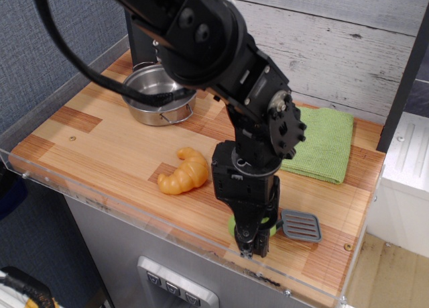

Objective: Place the green spatula to the left of the croissant

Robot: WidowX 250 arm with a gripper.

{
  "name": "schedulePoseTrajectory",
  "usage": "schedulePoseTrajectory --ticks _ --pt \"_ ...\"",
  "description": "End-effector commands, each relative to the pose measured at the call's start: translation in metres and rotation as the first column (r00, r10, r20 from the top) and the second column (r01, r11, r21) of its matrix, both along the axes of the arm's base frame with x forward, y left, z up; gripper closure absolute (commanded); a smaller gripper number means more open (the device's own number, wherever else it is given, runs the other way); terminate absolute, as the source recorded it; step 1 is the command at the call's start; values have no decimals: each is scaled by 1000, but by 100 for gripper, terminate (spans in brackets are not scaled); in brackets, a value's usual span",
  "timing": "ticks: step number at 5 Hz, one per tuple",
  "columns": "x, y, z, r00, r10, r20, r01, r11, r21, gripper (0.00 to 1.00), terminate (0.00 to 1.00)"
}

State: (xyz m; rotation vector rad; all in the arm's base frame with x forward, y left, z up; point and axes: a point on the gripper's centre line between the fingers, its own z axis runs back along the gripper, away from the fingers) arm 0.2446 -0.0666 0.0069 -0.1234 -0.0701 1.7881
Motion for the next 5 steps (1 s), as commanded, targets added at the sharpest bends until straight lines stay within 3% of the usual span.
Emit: schedulePoseTrajectory --ticks 1,2,3,5 --pt "3 -5 4 1000 -19 21 19 1000 19 100 0" --pt "6 -7 9 998 -41 36 40 999 17 100 0" --pt "12 -4 30 997 -73 34 71 996 56 100 0" --pt "14 18 74 995 -58 84 52 996 69 100 0"
